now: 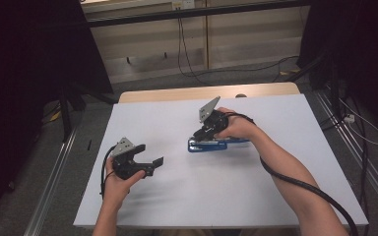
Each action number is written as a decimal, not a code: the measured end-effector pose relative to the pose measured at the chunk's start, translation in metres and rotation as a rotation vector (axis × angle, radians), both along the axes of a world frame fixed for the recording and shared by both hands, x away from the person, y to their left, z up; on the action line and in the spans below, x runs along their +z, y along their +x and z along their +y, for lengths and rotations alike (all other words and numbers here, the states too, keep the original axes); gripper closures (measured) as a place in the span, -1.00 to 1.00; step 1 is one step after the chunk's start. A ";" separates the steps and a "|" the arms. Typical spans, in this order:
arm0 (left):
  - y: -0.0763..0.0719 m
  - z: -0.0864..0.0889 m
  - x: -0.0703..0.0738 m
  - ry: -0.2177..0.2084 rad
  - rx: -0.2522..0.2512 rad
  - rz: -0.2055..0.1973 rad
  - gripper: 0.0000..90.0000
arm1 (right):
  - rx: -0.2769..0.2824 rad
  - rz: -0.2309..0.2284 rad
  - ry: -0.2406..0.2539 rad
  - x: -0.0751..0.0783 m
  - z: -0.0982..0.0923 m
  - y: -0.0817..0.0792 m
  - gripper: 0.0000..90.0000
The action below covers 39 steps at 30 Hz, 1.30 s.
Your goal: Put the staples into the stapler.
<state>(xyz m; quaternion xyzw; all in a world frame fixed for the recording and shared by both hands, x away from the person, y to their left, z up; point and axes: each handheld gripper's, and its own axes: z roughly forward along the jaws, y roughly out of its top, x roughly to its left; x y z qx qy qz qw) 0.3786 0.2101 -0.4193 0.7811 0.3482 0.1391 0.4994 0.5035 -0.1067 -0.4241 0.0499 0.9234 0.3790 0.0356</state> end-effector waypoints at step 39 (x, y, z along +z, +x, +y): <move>0.003 -0.001 -0.001 -0.009 0.004 0.000 -0.82 | -0.087 0.021 0.104 0.005 -0.009 -0.008 0.31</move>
